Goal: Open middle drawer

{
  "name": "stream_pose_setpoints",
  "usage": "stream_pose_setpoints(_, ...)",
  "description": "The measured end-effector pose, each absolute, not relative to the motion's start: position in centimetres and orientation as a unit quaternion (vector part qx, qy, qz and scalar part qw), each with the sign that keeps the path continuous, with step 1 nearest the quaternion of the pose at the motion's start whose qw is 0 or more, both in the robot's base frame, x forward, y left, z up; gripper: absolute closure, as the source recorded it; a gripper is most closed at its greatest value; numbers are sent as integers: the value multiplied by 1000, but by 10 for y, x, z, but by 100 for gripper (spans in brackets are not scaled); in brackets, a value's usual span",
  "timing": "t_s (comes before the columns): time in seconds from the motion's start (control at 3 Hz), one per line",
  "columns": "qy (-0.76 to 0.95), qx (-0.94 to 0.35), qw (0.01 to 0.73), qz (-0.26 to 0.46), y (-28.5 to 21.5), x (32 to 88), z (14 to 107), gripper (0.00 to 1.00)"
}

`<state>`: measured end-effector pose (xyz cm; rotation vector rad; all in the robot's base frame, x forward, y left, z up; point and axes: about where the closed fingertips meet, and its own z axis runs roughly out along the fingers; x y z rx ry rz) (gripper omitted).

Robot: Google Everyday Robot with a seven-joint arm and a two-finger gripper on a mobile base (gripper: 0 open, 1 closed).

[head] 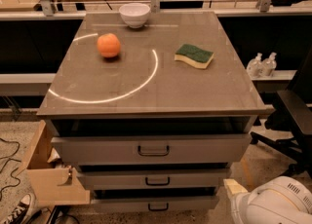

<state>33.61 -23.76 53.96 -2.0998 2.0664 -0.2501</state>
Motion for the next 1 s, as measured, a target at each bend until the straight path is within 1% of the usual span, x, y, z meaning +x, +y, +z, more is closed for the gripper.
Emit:
stream_pose_setpoints(0.67,695,-709,83,-89,-236,336,538,0)
stream_pose_setpoints(1.0,667,-738,45,-98,-219,338,523,0)
